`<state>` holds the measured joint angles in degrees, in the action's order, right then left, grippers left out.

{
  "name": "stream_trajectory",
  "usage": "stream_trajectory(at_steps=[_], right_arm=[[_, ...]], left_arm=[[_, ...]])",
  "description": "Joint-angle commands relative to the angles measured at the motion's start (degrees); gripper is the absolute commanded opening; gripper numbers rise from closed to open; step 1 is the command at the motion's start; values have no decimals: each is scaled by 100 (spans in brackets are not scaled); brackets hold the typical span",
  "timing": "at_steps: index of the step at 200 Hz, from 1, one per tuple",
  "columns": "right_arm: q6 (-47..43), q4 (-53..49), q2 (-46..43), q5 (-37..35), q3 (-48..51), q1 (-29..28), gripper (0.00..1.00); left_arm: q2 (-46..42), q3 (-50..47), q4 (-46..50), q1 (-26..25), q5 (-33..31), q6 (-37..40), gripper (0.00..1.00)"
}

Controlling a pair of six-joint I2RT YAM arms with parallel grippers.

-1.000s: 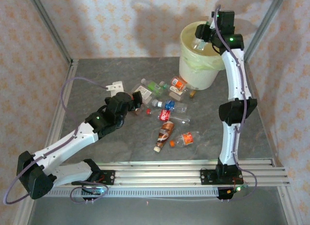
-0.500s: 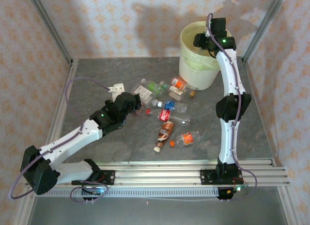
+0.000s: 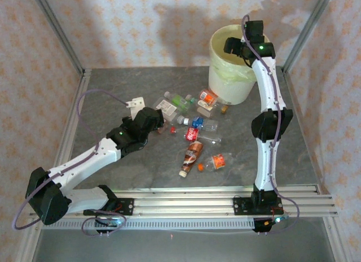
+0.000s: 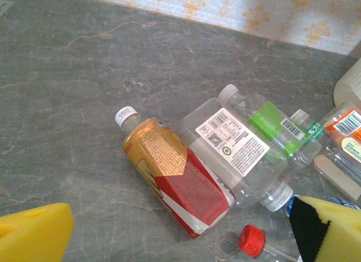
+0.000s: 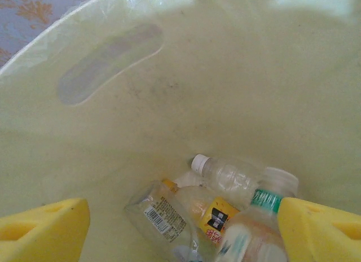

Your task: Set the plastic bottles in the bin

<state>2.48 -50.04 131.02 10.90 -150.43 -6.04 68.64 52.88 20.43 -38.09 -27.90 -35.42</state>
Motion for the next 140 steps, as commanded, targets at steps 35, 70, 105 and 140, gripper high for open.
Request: stream_trajectory(at_steps=[35, 70, 105, 140], right_arm=[[-63, -64, -1120, 168, 360, 7, 90], [-117, 56, -1748, 276, 1060, 7, 91], [-108, 1049, -3019, 395, 2942, -2, 92], [377, 1891, -4269, 733, 4620, -3, 94]], left_arm=[[174, 148, 62, 30, -33, -176, 100], [280, 166, 23, 29, 44, -257, 100], [332, 109, -8, 30, 18, -340, 100], [394, 85, -45, 29, -34, -439, 100]])
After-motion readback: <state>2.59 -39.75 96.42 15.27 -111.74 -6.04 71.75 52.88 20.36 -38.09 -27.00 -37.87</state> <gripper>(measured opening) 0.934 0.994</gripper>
